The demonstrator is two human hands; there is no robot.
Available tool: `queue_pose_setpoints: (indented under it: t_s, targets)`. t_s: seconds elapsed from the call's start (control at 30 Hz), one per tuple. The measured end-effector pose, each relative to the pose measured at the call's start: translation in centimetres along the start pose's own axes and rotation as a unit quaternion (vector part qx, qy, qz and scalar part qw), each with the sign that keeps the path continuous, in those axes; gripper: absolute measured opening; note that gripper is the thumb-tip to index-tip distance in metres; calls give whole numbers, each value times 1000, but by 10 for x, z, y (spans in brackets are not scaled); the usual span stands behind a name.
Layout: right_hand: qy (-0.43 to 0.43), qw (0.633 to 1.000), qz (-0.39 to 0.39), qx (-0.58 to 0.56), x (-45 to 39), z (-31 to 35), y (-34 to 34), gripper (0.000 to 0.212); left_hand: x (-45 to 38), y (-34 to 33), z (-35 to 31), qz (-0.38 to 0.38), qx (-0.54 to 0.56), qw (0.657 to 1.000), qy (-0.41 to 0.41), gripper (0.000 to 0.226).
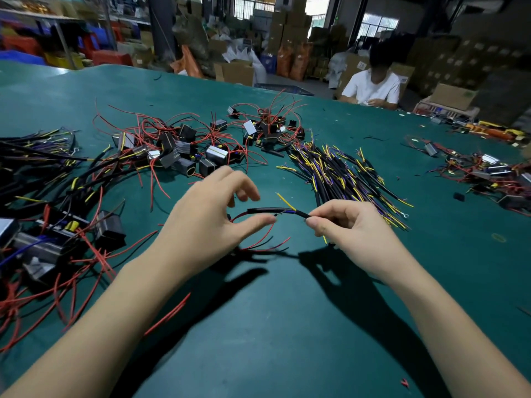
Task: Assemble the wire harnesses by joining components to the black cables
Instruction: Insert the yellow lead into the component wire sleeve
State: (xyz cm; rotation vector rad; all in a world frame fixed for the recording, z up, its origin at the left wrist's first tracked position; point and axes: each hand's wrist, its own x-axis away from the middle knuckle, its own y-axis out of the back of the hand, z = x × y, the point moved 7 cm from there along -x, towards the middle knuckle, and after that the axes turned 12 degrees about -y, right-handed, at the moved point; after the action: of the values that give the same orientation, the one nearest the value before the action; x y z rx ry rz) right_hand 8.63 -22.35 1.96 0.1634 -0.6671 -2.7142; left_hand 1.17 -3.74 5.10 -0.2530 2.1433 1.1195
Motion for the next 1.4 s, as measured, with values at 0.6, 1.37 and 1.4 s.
queue_pose_setpoints:
  t_s: [0.6,1.37,1.4]
  targets:
    - [53,998,-14,28,4,11,3,6,3,-10,-12,30,-58,998,-24,5]
    - [34,999,33,14,7,18,2,13,8,-22,-20,-51,23,997,-51,8]
    - [36,999,33,14,7,19,2,13,8,-22,-20,-58,25,997,-51,8]
